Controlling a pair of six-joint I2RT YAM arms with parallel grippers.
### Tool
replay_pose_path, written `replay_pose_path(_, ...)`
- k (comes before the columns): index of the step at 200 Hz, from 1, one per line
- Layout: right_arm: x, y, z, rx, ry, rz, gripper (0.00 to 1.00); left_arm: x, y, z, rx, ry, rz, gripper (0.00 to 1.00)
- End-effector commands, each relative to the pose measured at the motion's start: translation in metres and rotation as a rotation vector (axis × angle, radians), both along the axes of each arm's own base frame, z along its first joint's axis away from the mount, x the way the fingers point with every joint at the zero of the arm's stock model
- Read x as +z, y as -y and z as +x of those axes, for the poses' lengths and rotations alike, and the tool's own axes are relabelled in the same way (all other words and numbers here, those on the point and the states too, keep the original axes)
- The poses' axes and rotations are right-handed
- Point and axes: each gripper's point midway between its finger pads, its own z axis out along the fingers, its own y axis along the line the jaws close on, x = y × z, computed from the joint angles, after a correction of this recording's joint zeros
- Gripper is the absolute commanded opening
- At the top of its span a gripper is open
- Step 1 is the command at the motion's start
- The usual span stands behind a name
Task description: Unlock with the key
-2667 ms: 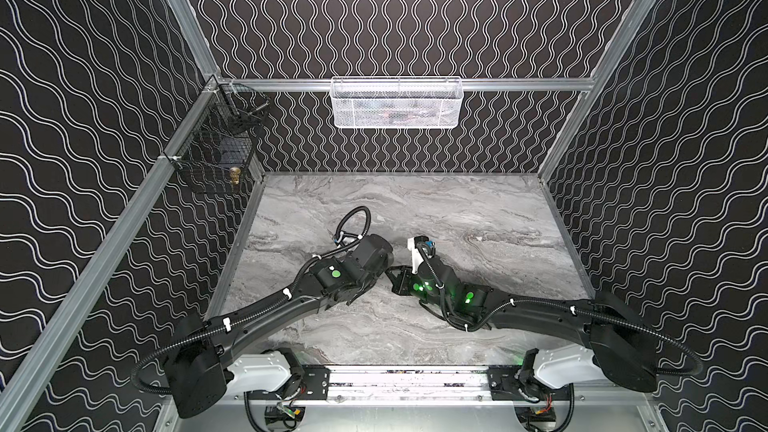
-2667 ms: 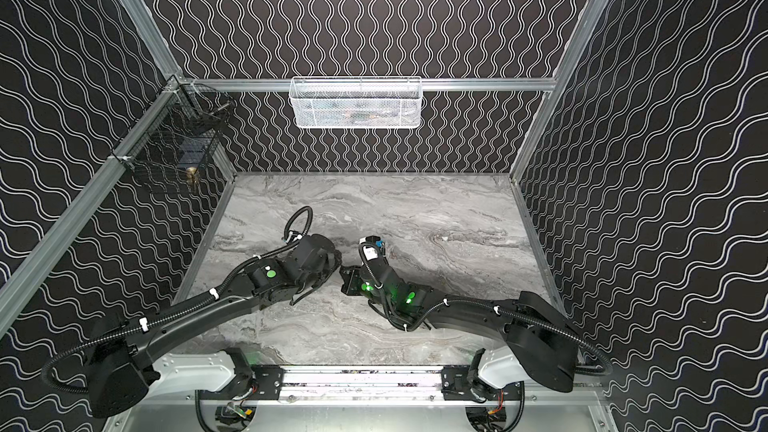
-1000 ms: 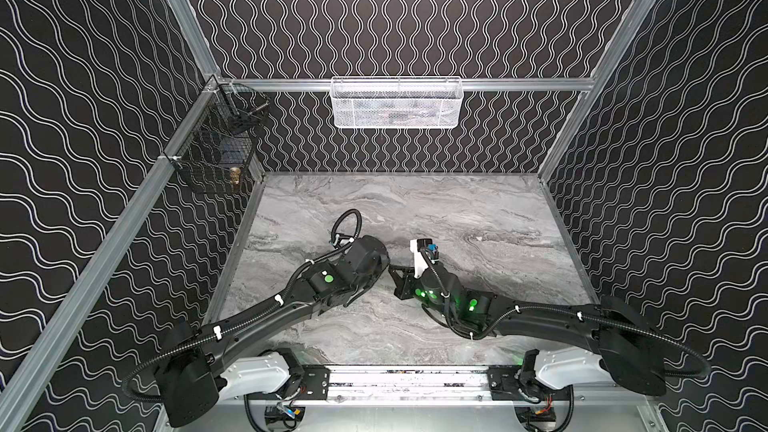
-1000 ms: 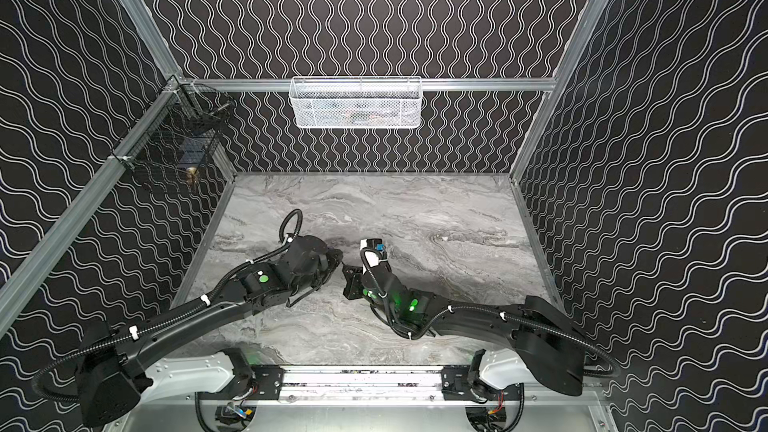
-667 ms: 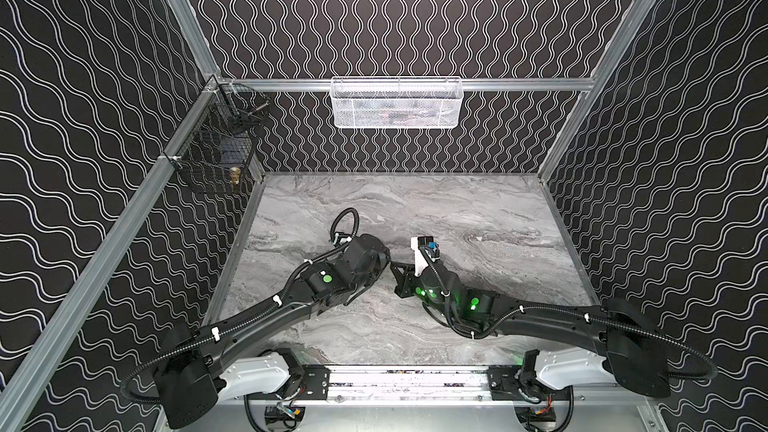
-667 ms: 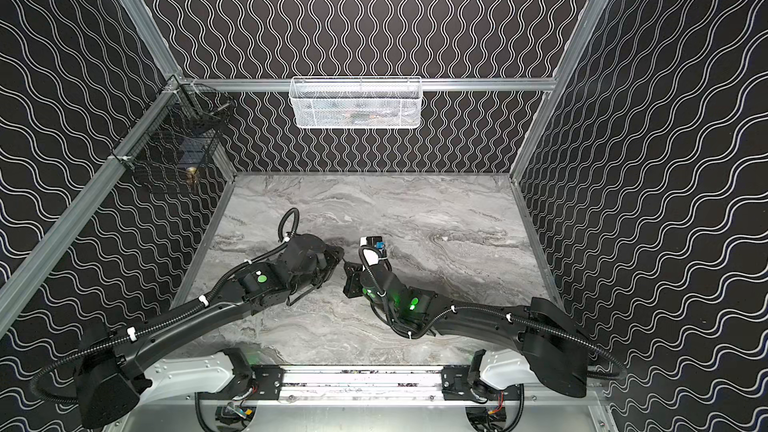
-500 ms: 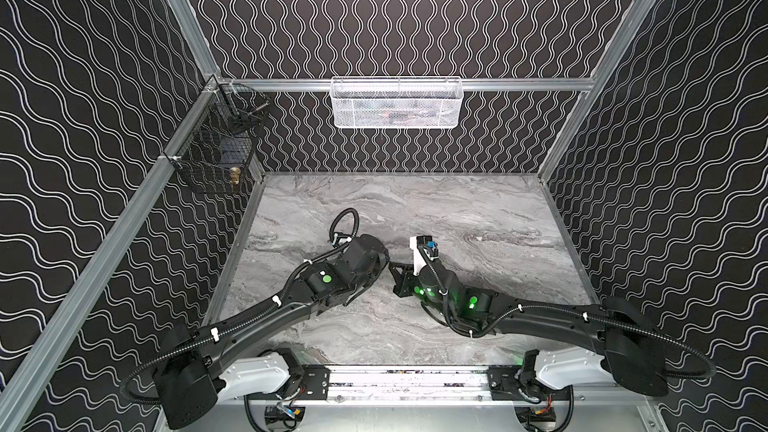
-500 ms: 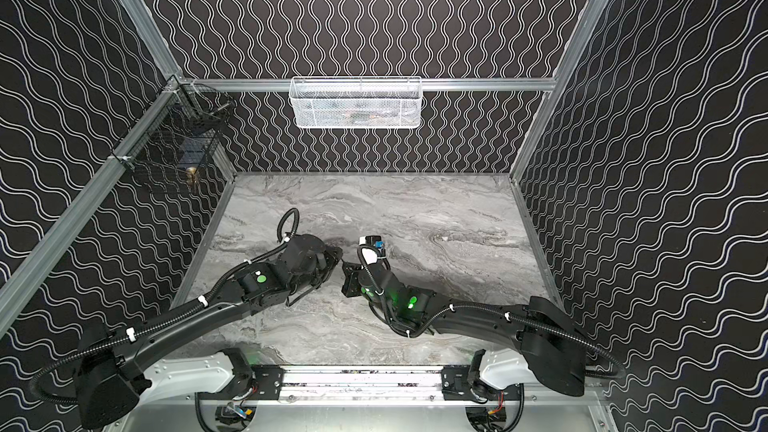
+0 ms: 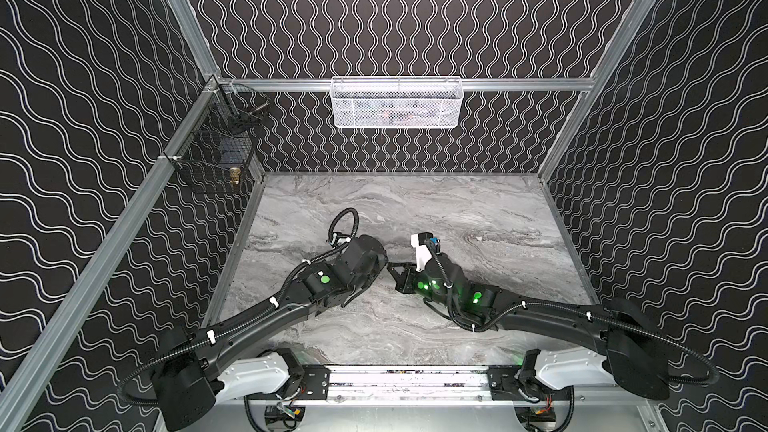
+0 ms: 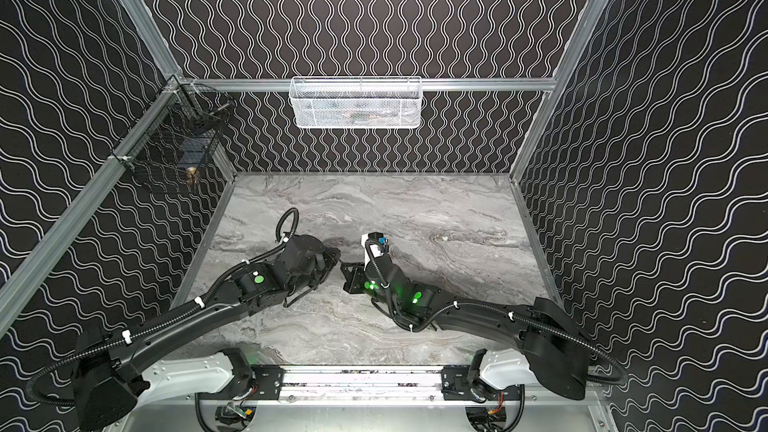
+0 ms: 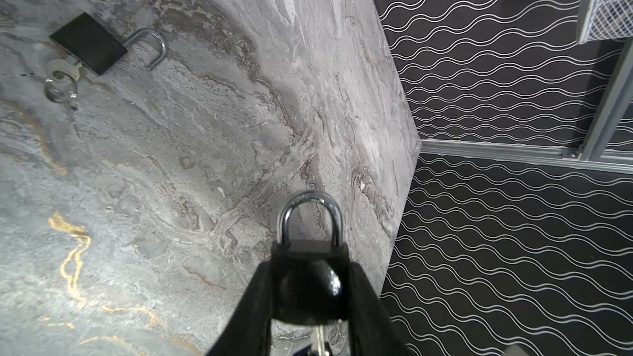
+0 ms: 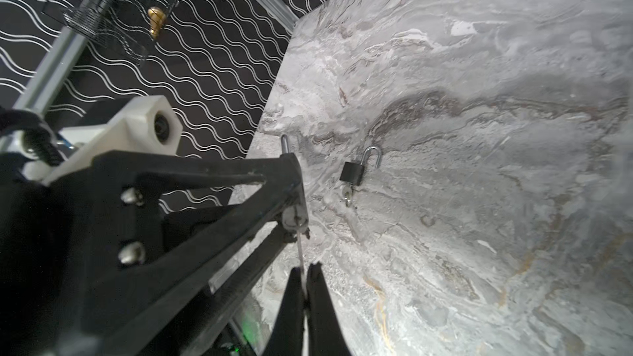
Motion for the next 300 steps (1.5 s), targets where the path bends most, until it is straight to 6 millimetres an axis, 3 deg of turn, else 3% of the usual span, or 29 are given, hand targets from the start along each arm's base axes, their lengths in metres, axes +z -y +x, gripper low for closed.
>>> replay_pose_path(1, 0.056, -0.007, 0.006, 0.002, 0.094, 0.159, 0.0, -0.013, 0.011, -0.02, -0.106, -0.086, -0.001, 0.0)
replay_pose_path(54, 0.052, -0.002, 0.005, -0.06, 0.11, 0.066, 0.0, -0.015, 0.016, -0.018, -0.107, -0.097, -0.008, 0.0)
replay_pose_path(128, 0.046, -0.022, 0.0, -0.066, 0.216, 0.031, 0.0, -0.007, 0.032, -0.019, -0.115, -0.11, -0.134, 0.0)
replay_pose_path(154, 0.052, -0.028, -0.005, -0.032, 0.283, 0.069, 0.0, -0.007, 0.038, -0.02, -0.13, -0.124, -0.161, 0.0)
replay_pose_path(180, 0.045, -0.029, -0.004, -0.041, 0.296, 0.025, 0.0, -0.007, 0.039, -0.021, -0.126, -0.127, -0.181, 0.0)
replay_pose_path(216, 0.055, -0.031, -0.011, 0.0, 0.319, 0.109, 0.0, -0.004, 0.039, -0.022, -0.131, -0.121, -0.19, 0.0)
replay_pose_path(272, 0.053, -0.038, -0.005, 0.032, 0.328, 0.091, 0.0, 0.017, 0.055, -0.025, -0.228, -0.076, -0.233, 0.0)
replay_pose_path(300, 0.054, -0.037, -0.001, 0.045, 0.316, 0.041, 0.0, 0.019, 0.048, -0.023, -0.209, -0.057, -0.198, 0.0)
